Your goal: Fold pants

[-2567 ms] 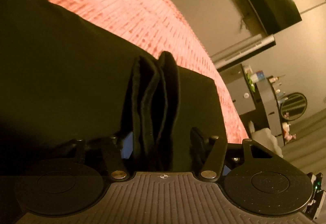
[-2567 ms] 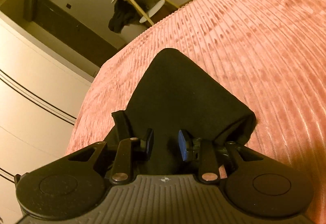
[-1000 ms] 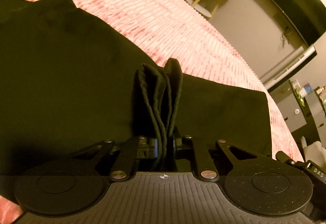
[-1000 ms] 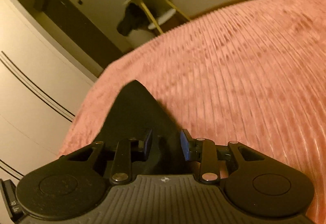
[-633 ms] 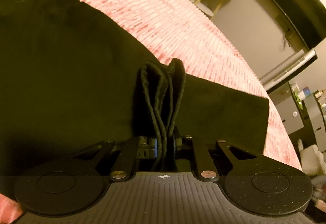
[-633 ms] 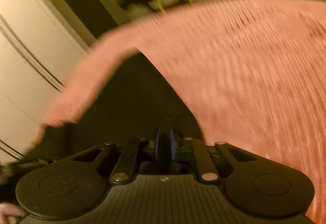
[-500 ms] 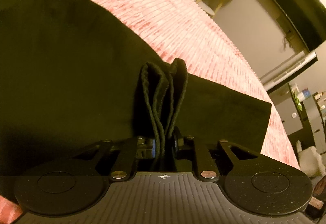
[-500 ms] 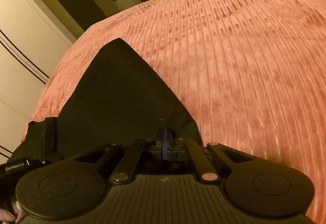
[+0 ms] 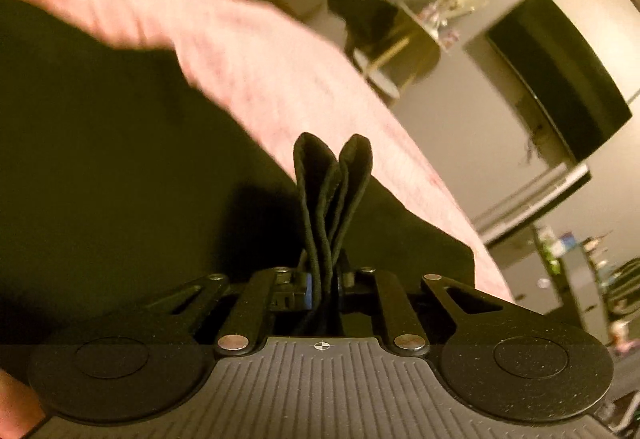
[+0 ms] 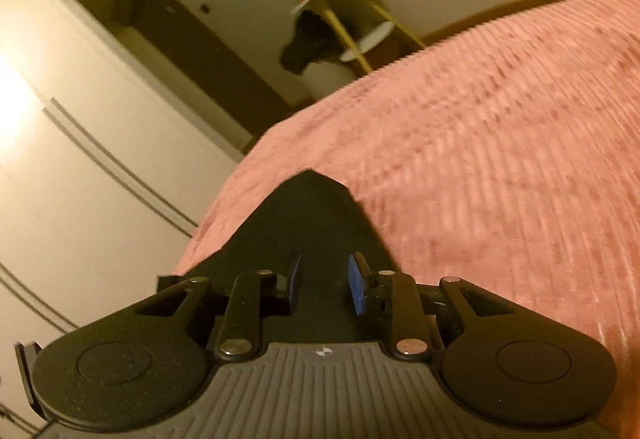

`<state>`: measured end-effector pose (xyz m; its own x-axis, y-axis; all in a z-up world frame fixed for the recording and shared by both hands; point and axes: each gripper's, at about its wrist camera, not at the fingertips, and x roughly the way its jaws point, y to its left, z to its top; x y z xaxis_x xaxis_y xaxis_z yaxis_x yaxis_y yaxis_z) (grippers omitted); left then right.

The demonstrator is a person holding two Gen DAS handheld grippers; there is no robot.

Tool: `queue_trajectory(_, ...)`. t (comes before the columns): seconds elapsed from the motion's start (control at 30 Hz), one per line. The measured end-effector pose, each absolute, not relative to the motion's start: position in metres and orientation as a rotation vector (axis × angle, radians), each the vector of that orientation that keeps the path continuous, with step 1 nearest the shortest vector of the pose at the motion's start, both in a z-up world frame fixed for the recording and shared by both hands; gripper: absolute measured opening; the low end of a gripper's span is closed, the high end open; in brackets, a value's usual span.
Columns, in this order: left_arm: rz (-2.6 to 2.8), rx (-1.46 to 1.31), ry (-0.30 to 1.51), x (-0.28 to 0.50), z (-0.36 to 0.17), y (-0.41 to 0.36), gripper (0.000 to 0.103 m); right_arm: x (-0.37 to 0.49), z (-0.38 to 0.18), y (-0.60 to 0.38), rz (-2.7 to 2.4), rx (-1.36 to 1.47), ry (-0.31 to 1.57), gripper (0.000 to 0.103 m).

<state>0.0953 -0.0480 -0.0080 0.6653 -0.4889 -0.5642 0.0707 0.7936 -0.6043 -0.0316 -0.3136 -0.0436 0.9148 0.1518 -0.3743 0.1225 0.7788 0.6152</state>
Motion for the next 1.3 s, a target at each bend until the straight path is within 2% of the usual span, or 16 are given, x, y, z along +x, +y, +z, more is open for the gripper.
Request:
queue_trajectory(0.17, -0.258, -0.532, 0.776, 0.093, 0.000, -0.010, 0.012, -0.026, -0.041, -0.295, 0.064, 0.602, 0.453, 0.024)
queue_trajectory(0.37, -0.223, -0.655, 0.845, 0.095, -0.017, 0.021, 0.016, -0.006, -0.043, -0.258, 0.115, 0.457, 0.541, 0.024)
queue_trajectory(0.53, -0.157, -0.763, 0.867, 0.095, -0.034, 0.042, 0.043, 0.019, -0.063, -0.241, 0.032, 0.356, 0.715, 0.021)
queue_trajectory(0.63, -0.179, -0.800, 0.903, 0.101, -0.044, 0.048, 0.057, 0.024, -0.069, -0.243, 0.014, 0.369, 0.732, 0.021)
queue_trajectory(0.7, -0.208, -0.812, 0.932, 0.107, -0.050, 0.047, 0.060, 0.026, -0.070, -0.242, 0.015, 0.364, 0.728, 0.021)
queue_trajectory(0.77, -0.223, -0.813, 0.946, 0.113, -0.056, 0.045, 0.059, 0.026, -0.072, -0.242, 0.019, 0.367, 0.723, 0.022)
queue_trajectory(0.8, -0.214, -0.807, 0.954, 0.116, -0.059, 0.044, 0.053, 0.024, -0.071, -0.246, 0.022, 0.376, 0.721, 0.022)
queue_trajectory(0.9, -0.191, -0.798, 0.957, 0.121, -0.062, 0.044, 0.017, 0.018, -0.068, -0.247, 0.031, 0.413, 0.701, 0.022)
queue_trajectory(0.93, -0.203, -0.800, 0.946, 0.121, -0.062, 0.046, 0.015, 0.017, -0.067, -0.248, 0.038, 0.418, 0.682, 0.022)
queue_trajectory(1.07, -0.248, -0.754, 0.815, 0.110, -0.042, 0.042, 0.013, 0.015, -0.060, -0.246, 0.069, 0.417, 0.618, 0.022)
queue_trajectory(1.17, -0.211, -0.710, 0.831, 0.110, -0.041, 0.038, 0.016, 0.020, -0.065, -0.244, 0.039, 0.395, 0.673, 0.022)
queue_trajectory(1.2, -0.189, -0.718, 0.871, 0.114, -0.047, 0.039, 0.023, 0.023, -0.068, -0.245, 0.031, 0.393, 0.690, 0.022)
queue_trajectory(1.23, -0.144, -0.730, 0.923, 0.118, -0.054, 0.041, 0.036, 0.025, -0.069, -0.245, 0.028, 0.394, 0.699, 0.022)
queue_trajectory(1.3, -0.132, -0.801, 0.945, 0.119, -0.064, 0.050, 0.036, 0.025, -0.069, -0.244, 0.028, 0.390, 0.701, 0.022)
